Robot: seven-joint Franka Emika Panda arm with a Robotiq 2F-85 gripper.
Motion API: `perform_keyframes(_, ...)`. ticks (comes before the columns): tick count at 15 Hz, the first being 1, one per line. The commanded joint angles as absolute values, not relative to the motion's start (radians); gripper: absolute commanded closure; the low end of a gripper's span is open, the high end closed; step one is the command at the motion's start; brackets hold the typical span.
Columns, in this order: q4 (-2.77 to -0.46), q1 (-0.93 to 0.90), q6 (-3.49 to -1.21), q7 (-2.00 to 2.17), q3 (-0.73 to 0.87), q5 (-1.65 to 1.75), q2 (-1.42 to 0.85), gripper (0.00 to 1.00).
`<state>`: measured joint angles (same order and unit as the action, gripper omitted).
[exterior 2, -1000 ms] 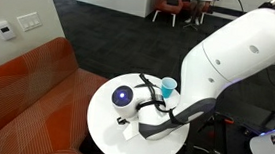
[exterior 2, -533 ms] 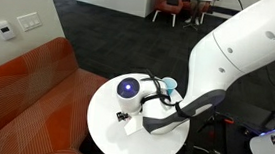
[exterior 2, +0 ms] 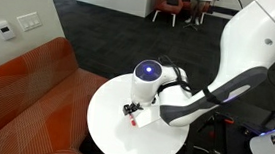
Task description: Remove the red marker from the blue cup and place the marker on the left side of the table
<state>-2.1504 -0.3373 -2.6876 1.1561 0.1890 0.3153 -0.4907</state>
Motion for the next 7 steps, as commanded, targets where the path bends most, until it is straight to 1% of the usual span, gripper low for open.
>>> perform_keyframes(1,-2.265,-0.312,-2.719,1.118,0.168,0.303,-0.374,0.00)
perform_keyframes(2,-2.191,-0.328,-2.689,1.146,0.181,0.318,-0.445,0.00)
perform_keyframes(7,-2.197,-0.328,-2.689,1.146,0.181,0.319,-0.444,0.00)
